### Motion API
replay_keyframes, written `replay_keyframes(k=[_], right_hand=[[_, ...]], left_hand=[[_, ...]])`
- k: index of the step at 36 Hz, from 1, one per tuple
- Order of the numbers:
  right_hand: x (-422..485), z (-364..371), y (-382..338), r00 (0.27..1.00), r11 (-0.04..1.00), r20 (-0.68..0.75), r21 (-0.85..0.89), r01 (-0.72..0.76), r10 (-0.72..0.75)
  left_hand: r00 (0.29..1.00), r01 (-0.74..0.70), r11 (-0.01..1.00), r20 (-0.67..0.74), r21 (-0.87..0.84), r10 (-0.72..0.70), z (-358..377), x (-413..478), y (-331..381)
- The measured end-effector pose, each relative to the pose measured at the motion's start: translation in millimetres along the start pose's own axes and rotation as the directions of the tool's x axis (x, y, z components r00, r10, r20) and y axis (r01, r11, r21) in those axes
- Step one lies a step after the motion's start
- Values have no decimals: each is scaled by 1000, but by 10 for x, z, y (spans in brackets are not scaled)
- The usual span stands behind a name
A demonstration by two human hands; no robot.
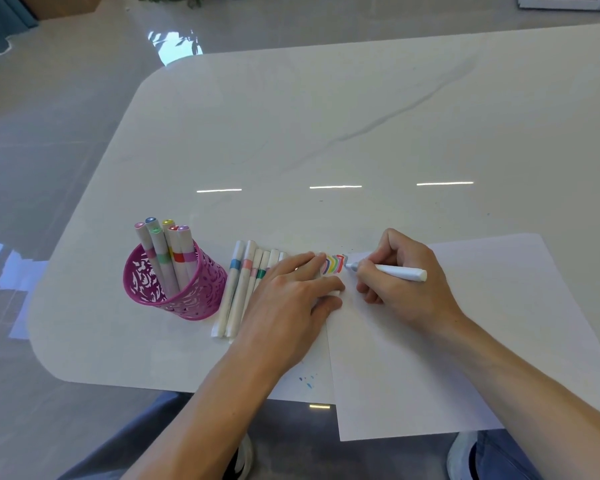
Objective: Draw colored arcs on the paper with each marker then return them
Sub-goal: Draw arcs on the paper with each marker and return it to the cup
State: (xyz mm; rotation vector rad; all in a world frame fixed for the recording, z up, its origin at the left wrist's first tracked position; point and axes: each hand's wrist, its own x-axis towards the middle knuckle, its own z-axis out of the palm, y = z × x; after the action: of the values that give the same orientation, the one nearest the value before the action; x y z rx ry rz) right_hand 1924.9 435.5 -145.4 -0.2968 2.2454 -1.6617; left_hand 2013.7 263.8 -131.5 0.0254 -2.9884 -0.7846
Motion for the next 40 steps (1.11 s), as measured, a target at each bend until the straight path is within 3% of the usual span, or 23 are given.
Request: replay_keyframes(k=[17,25,31,36,40], right_hand=[[-2,-5,1,999,1000,39,-29,5,-4],[44,-59,-29,1000,982,9,187,-7,5],[18,-165,-152,998,956,-49,293,-12,27],[-85,-299,-220,997,976,-74,219,-9,26],[-201,-352,-248,997,977,-55,210,-34,46]], left_hand=[[1000,12,1000,11,5,-12,9,5,4],[1000,8,1000,24,24,-9,-27,-5,19],[990,139,987,-27,-86,-142,-147,-5,79],[971,152,967,-149,-206,-185,-261,19,84],[957,193,934,-154,-300,-247,-281,1,78]])
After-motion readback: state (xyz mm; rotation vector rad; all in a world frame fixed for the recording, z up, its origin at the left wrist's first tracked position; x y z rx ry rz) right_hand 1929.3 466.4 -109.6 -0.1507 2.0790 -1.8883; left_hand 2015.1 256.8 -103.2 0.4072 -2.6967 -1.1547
